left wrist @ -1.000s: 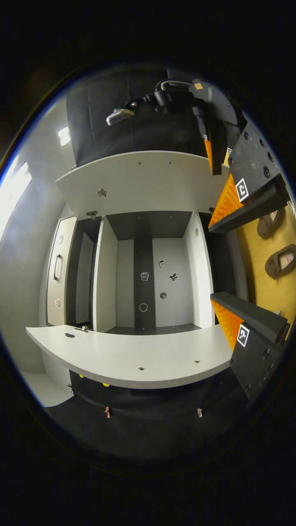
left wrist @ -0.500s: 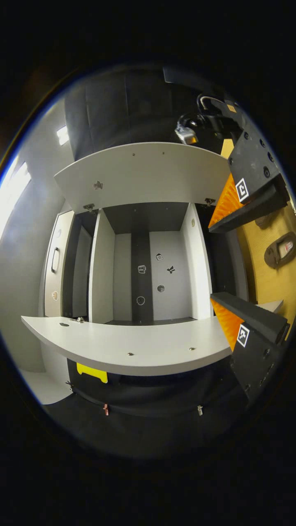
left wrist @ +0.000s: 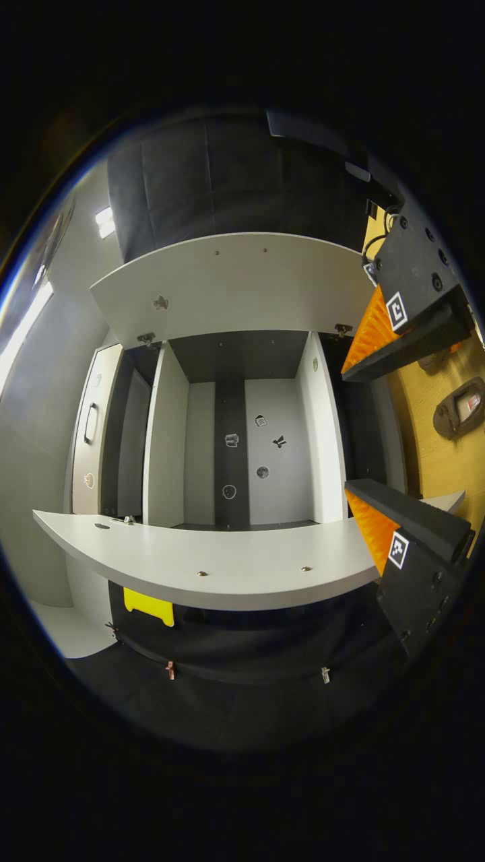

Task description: Grab one shoe with the right hand and put it into the shoe cabinet, grab the other shoe with the left hand and put it into the shoe cabinet; then close the right door with the right hand and the left door with the left hand.

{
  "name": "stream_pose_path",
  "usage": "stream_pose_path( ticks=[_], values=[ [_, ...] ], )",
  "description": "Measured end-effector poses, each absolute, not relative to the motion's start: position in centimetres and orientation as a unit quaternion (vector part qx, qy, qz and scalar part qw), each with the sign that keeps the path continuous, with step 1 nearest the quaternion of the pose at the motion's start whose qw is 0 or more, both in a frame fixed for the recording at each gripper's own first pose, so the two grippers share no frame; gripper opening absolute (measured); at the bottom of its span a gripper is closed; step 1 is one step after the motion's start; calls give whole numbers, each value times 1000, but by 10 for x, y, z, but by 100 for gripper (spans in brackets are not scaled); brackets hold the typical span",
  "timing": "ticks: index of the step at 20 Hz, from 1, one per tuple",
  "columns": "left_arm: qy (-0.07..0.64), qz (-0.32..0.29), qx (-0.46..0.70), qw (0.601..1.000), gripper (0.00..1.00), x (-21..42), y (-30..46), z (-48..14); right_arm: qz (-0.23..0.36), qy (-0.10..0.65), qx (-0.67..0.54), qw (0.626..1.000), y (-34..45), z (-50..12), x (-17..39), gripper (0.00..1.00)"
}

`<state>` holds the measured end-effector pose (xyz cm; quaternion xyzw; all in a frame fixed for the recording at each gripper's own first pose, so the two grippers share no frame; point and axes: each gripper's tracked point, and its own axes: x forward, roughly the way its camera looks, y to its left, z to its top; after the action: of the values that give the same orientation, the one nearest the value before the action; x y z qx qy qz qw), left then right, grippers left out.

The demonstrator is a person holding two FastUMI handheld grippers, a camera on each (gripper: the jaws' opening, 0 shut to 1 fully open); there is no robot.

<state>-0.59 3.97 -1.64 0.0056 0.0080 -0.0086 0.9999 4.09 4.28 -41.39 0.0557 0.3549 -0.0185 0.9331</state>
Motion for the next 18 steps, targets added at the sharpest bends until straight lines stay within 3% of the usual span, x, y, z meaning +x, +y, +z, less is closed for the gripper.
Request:
stream_pose_path(
  ticks=[3, 4, 5, 7, 9, 10, 11, 14, 17, 18],
  values=[
    [22, -9, 12, 1000, 92, -4, 40, -33, -22, 361, 59, 930, 39, -434, 52, 78],
    [29, -9, 12, 999, 92, -3, 39, -39, -23, 359, 56, 931, 37, -440, 58, 66],
    [35, -10, 11, 999, 92, -3, 39, -45, -22, 357, 52, 932, 35, -444, 65, 72],
    [51, -10, 6, 999, 92, -1, 38, -58, -17, 356, 48, 933, 35, -451, 75, 65],
    [71, -8, -2, 997, 92, 0, 38, -72, -19, 354, 37, 934, 31, -458, 86, 58],
    [76, -7, -3, 997, 92, -1, 38, -77, -21, 352, 31, 935, 29, -459, 91, 48],
    [78, -7, 0, 997, 92, -2, 38, -79, -24, 349, 24, 936, 27, -460, 95, 53],
    [88, -5, 5, 996, 92, -3, 38, -87, -32, 350, 23, 936, 25, -465, 101, 17],
    [90, -3, -1, 996, 92, -3, 37, -89, -25, 356, -2, 934, 20, -469, 100, 22],
    [91, -3, -3, 996, 92, -3, 37, -89, -25, 345, 2, 938, 20, -468, 106, 14]
  ],
)
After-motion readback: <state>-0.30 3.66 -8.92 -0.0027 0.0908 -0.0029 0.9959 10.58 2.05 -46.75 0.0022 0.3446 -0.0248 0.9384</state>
